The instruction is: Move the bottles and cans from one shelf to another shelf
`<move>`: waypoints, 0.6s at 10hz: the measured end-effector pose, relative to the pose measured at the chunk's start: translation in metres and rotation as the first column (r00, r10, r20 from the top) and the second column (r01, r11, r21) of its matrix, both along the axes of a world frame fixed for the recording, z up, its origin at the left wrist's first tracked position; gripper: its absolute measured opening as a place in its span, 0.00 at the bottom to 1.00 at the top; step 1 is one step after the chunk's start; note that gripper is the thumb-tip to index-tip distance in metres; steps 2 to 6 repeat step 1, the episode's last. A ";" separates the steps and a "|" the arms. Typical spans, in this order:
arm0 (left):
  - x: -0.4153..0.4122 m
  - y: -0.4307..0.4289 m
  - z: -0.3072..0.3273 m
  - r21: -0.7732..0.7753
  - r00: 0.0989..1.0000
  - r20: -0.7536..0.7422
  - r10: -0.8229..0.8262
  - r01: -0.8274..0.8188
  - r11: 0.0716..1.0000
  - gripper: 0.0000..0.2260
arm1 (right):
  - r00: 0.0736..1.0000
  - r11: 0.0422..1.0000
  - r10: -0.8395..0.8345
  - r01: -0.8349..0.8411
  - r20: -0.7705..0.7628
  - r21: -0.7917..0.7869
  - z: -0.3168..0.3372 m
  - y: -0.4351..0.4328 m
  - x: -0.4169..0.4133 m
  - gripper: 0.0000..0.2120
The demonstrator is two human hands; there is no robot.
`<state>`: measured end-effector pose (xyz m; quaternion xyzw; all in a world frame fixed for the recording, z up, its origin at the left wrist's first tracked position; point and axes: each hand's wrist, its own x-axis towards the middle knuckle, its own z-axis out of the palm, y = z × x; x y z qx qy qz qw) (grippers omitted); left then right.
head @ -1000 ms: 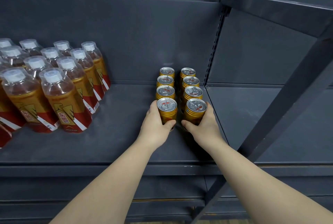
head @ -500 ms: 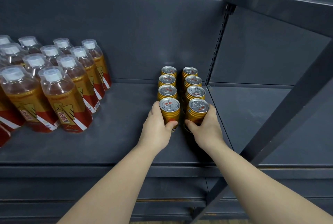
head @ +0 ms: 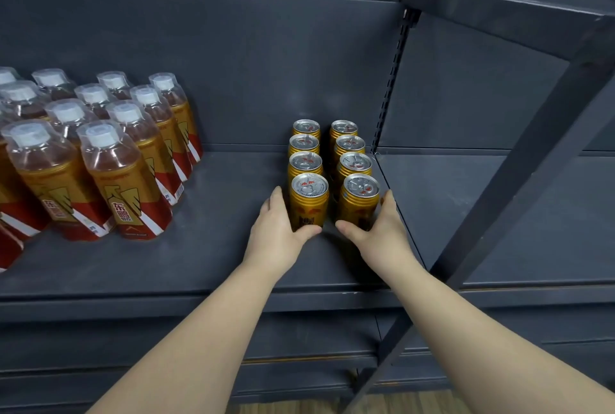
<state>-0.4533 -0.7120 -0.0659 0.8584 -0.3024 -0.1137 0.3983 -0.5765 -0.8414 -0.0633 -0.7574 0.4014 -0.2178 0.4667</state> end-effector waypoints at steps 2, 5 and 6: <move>-0.003 0.019 0.004 0.066 0.998 0.052 0.021 -0.025 0.998 0.42 | 1.000 0.999 0.000 -0.001 -0.027 -0.050 0.001 0.018 -0.013 0.47; -0.003 0.019 0.004 0.066 0.998 0.052 0.021 -0.025 0.998 0.42 | 1.000 0.999 0.000 -0.001 -0.027 -0.050 0.001 0.018 -0.013 0.47; -0.003 0.019 0.004 0.066 0.998 0.052 0.021 -0.025 0.998 0.42 | 1.000 0.999 0.000 -0.001 -0.027 -0.050 0.001 0.018 -0.013 0.47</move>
